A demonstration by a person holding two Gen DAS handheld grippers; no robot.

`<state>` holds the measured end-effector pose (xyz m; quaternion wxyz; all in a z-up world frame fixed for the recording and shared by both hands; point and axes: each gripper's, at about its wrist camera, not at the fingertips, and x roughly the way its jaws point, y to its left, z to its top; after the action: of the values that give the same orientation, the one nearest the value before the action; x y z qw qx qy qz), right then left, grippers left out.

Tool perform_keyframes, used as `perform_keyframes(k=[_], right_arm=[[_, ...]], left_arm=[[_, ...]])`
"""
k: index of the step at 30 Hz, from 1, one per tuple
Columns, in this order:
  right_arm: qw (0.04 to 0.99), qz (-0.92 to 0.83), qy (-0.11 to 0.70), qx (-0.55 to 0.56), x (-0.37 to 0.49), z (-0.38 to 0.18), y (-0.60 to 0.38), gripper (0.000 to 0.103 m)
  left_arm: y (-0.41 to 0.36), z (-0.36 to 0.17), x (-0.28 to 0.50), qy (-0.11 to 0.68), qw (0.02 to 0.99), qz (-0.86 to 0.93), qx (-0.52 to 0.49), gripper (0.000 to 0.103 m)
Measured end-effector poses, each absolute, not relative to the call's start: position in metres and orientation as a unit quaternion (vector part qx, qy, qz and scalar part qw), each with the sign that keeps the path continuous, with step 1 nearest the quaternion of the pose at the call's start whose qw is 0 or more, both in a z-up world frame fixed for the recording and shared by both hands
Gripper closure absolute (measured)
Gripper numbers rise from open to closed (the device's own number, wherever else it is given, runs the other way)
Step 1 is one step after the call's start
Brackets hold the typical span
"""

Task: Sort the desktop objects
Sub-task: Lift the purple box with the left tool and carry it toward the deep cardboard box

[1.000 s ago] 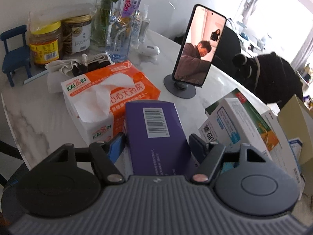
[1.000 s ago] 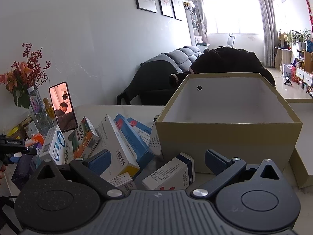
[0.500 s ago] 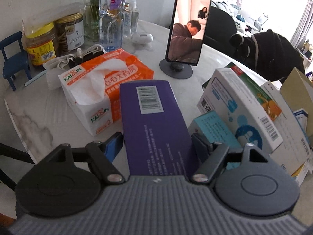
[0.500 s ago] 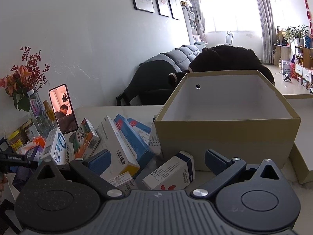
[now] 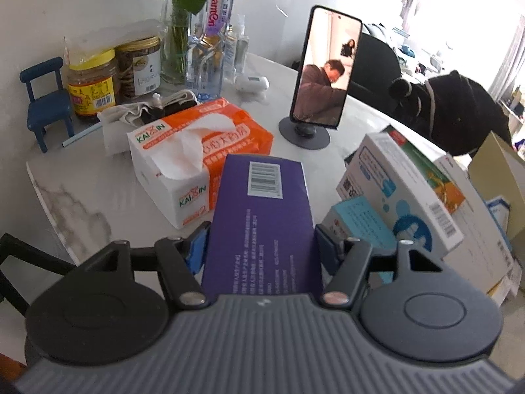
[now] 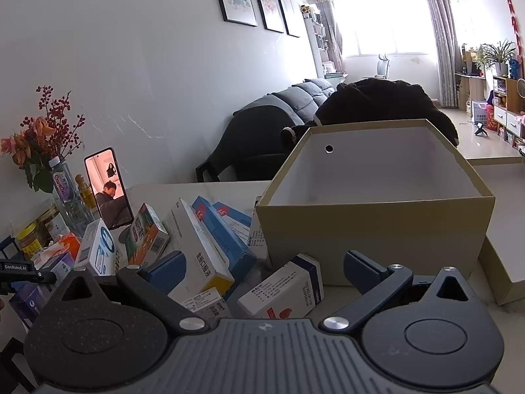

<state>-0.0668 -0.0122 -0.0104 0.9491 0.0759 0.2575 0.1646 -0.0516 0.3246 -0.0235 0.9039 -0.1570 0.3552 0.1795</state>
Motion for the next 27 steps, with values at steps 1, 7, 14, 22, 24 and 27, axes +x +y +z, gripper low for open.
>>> perform_keyframes(k=[1, 7, 14, 22, 24, 27], right_arm=[[0.949, 0.166, 0.257, 0.072, -0.067, -0.01, -0.012, 0.001], [0.949, 0.162, 0.258, 0.077, -0.065, -0.006, -0.015, 0.001], [0.947, 0.15, 0.271, 0.084, -0.063, -0.009, -0.015, 0.001], [0.946, 0.152, 0.275, 0.075, -0.061, -0.01, -0.008, 0.001], [0.946, 0.152, 0.276, 0.074, -0.06, -0.01, -0.007, 0.001], [0.946, 0.152, 0.275, 0.075, -0.058, -0.009, -0.006, 0.001]], left_arm=[[0.324, -0.025, -0.052, 0.358, 0.903, 0.179, -0.155, 0.038], [0.322, -0.032, -0.053, 0.358, 0.904, 0.178, -0.148, 0.036], [0.319, -0.039, -0.048, 0.356, 0.907, 0.177, -0.139, 0.036], [0.321, -0.034, -0.059, 0.334, 0.911, 0.189, -0.151, 0.039], [0.322, -0.029, -0.063, 0.325, 0.913, 0.192, -0.153, 0.04], [0.321, -0.016, -0.071, 0.308, 0.92, 0.197, -0.146, 0.039]])
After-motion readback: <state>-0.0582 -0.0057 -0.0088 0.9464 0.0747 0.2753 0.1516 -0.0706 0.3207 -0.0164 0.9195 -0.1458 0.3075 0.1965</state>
